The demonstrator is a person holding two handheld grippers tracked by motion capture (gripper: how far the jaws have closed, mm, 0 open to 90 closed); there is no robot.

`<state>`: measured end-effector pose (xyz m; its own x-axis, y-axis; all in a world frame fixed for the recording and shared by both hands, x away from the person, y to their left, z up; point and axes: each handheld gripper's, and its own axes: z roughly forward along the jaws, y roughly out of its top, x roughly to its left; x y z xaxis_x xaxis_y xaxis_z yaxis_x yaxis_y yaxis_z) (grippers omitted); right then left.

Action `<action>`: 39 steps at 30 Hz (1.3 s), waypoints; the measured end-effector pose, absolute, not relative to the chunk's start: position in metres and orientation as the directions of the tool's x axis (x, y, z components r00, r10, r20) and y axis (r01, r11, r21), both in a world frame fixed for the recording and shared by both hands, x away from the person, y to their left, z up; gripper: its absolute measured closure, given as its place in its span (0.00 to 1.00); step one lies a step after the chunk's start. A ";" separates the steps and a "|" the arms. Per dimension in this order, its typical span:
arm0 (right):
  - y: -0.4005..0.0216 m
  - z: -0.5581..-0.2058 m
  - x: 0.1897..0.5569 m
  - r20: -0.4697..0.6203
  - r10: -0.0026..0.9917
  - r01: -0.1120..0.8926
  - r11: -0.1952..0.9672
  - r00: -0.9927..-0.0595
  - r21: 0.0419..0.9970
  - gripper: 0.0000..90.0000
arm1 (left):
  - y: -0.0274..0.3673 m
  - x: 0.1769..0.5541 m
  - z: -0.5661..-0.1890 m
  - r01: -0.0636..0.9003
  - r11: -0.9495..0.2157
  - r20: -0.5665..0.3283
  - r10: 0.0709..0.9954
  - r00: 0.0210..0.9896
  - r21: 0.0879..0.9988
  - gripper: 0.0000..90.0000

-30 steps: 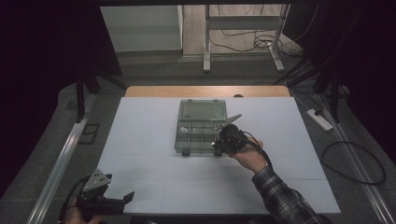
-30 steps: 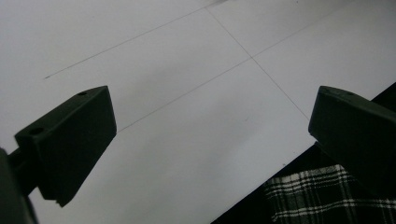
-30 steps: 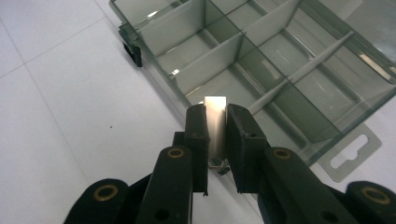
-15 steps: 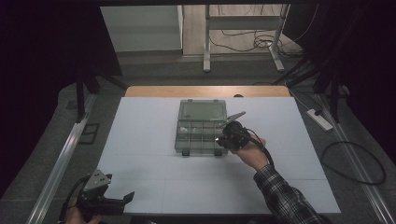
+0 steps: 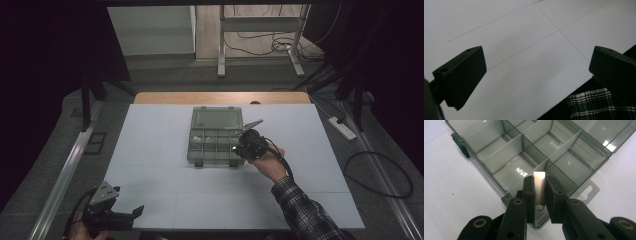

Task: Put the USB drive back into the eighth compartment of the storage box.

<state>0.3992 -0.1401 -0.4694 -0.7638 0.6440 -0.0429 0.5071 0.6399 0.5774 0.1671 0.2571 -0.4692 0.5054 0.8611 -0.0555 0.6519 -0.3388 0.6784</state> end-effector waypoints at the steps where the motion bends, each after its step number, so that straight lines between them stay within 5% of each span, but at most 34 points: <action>1: -0.140 -0.470 0.400 -0.045 0.645 0.508 0.641 -0.763 0.576 0.87 | 0.257 0.167 -0.469 0.652 -0.339 -0.056 0.861 0.505 0.678 0.02; 18: -0.139 -0.481 0.401 -0.047 0.645 0.517 0.652 -0.762 0.555 0.86 | 0.257 0.167 -0.469 0.652 -0.339 -0.056 0.861 0.505 0.678 0.02; 39: -0.141 -0.470 0.395 -0.033 0.659 0.516 0.618 -0.751 0.593 0.51 | 0.257 0.167 -0.469 0.652 -0.337 -0.057 0.861 0.505 0.679 0.02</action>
